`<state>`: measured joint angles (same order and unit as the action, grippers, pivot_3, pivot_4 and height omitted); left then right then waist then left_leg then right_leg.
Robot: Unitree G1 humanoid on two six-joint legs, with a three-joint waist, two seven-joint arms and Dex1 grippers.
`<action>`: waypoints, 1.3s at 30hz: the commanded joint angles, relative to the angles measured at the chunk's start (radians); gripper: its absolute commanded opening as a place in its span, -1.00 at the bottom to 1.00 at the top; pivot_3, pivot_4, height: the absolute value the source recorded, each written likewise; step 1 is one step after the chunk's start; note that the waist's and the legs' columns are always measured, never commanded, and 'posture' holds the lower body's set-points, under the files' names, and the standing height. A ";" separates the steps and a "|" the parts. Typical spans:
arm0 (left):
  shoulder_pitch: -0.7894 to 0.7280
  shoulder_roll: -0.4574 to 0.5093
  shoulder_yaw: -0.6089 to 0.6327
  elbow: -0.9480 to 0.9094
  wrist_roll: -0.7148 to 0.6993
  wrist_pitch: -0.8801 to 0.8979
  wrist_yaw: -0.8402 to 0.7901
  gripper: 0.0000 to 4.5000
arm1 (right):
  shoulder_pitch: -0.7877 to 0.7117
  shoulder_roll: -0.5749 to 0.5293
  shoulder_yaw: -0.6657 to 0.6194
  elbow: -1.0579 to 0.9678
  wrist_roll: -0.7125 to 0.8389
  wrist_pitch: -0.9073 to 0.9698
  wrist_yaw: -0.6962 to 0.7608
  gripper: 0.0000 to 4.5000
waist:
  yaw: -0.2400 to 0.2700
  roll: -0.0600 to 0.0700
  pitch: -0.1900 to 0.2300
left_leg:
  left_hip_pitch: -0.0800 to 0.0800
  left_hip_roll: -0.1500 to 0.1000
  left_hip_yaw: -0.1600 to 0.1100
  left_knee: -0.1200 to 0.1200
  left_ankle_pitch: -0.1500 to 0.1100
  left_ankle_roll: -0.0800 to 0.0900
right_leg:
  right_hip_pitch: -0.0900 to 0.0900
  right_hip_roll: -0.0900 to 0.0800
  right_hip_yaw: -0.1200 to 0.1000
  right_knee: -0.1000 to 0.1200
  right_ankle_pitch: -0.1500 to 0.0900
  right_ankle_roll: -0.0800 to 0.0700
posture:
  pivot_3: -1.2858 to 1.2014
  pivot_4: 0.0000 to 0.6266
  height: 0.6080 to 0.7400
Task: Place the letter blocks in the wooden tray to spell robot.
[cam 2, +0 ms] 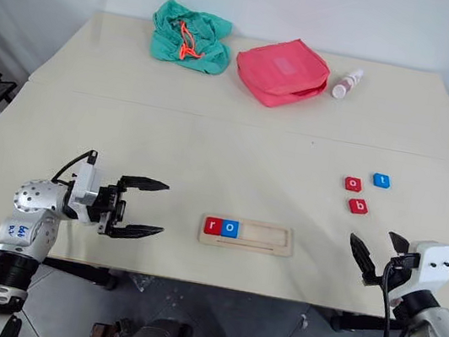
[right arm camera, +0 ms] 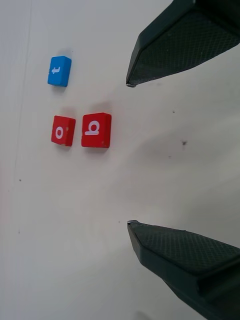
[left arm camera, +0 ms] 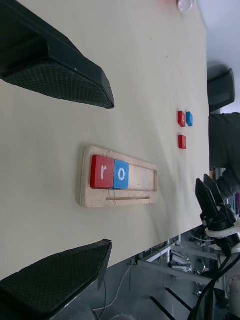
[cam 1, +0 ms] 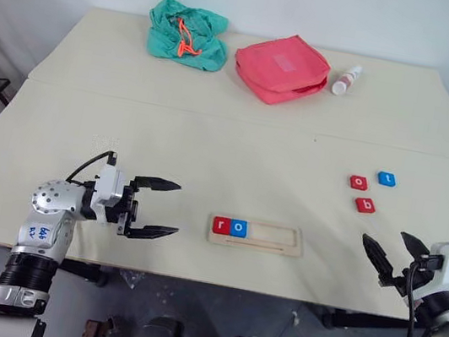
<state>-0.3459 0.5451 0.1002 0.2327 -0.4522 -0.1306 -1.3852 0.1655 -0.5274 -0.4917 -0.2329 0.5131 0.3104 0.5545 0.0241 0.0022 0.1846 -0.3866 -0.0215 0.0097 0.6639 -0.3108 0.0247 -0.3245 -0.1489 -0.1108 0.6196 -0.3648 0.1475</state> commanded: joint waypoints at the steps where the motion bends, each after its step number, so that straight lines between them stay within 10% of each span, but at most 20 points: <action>1: -0.014 0.009 0.016 -0.010 -0.027 -0.008 -0.008 0.98 | -0.005 -0.017 -0.033 -0.010 0.004 -0.008 -0.006 1.00 | 0.000 0.000 0.000 | 0.000 0.000 0.000 0.000 0.000 0.000 | 0.000 0.000 0.000 0.000 0.000 0.000 | 0.03 -0.52 1.00; 23: 0.037 0.000 0.014 -0.076 -0.046 0.001 0.012 0.98 | -0.473 -0.183 0.154 0.369 -0.076 0.229 0.007 1.00 | -0.003 0.000 0.000 | -0.001 0.000 0.001 0.000 0.000 0.000 | -0.001 0.000 0.000 0.000 0.000 0.000 | 0.03 -0.52 1.00; 39: 0.117 0.004 0.019 -0.165 -0.054 0.003 0.080 1.00 | -0.542 -0.143 0.236 0.508 -0.168 0.195 -0.001 0.82 | -0.007 0.000 0.000 | -0.001 0.001 0.000 0.000 0.000 0.000 | -0.001 0.000 -0.001 0.000 0.000 0.000 | 0.03 -0.52 1.00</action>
<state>-0.2353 0.5441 0.1015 0.1020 -0.4841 -0.1216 -1.3107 -0.3754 -0.6793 -0.2459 0.2789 0.3518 0.5056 0.5589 0.0175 0.0026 0.1848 -0.3876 -0.0208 0.0099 0.6641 -0.3107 0.0248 -0.3254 -0.1491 -0.1115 0.6196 -0.3648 0.1475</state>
